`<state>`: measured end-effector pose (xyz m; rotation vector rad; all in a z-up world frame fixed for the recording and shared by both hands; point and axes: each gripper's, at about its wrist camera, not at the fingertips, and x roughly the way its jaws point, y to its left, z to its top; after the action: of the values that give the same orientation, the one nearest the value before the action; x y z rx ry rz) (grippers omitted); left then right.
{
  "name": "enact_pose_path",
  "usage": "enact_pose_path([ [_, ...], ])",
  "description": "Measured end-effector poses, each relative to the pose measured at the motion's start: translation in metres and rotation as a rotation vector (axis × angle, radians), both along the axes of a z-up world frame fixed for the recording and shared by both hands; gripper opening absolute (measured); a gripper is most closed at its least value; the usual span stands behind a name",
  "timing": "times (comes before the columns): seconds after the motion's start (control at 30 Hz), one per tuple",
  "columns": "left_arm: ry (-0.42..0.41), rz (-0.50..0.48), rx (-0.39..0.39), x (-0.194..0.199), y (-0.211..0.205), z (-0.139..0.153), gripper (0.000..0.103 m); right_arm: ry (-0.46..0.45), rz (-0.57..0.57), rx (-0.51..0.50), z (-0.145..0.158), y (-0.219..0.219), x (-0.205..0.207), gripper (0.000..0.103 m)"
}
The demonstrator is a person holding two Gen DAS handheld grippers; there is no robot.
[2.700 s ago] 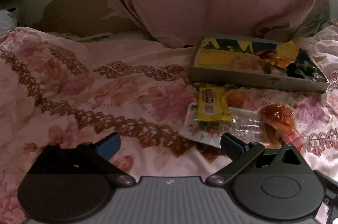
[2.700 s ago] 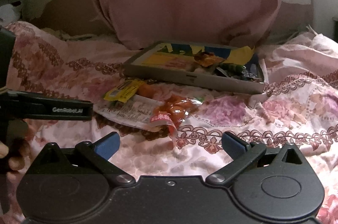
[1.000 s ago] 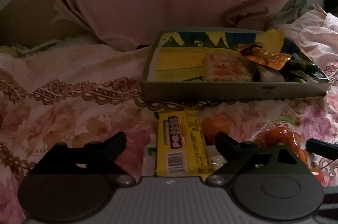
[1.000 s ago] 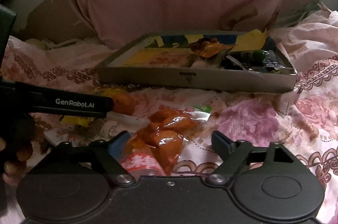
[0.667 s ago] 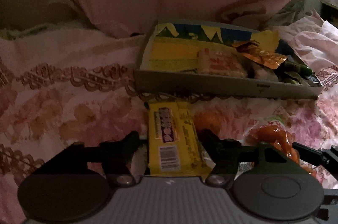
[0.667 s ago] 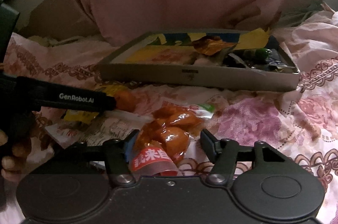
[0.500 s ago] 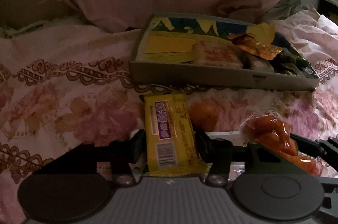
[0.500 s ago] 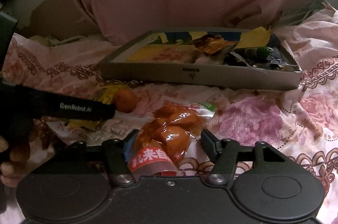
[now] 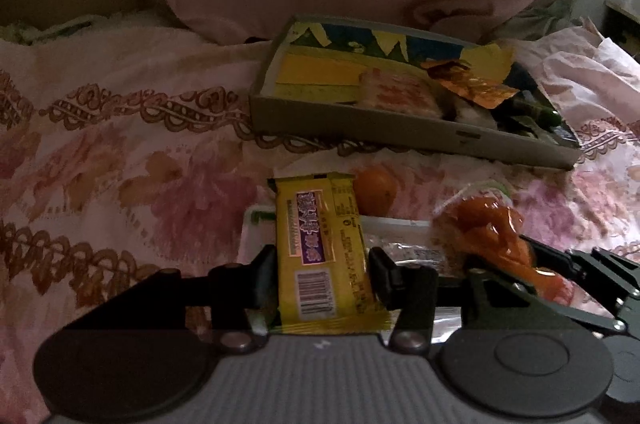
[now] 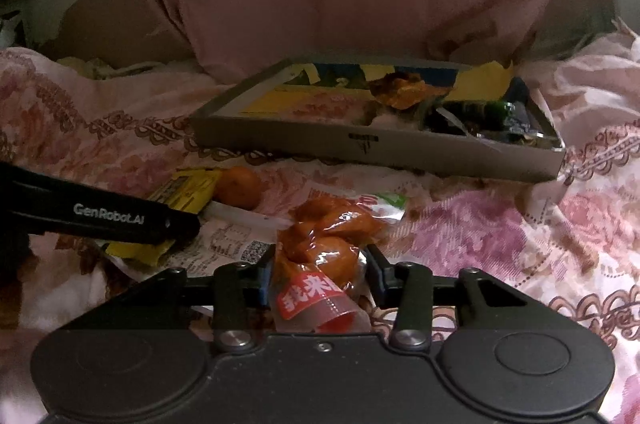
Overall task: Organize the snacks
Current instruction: 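Grasp the yellow snack bar with the left gripper while the right gripper grasps the orange sausage pack, then carry the yellow bar and orange sausage pack over the cardboard box with both grippers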
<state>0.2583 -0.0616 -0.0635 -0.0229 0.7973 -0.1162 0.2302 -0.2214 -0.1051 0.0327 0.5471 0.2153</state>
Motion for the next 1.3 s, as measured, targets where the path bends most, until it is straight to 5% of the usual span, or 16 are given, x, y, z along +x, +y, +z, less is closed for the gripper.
enact_pose_path([
  [0.37, 0.023, 0.039, -0.047, -0.023, -0.009, 0.026, 0.053, -0.112, -0.021, -0.011, 0.025, -0.01, -0.013, 0.045],
  [0.7, -0.068, 0.092, -0.069, -0.029, -0.029, 0.067, 0.053, -0.24, -0.063, 0.024, 0.057, -0.028, -0.023, 0.045],
  [1.3, -0.194, 0.074, -0.072, 0.074, -0.094, 0.089, 0.053, -0.334, -0.184, 0.104, 0.075, -0.086, 0.042, 0.046],
])
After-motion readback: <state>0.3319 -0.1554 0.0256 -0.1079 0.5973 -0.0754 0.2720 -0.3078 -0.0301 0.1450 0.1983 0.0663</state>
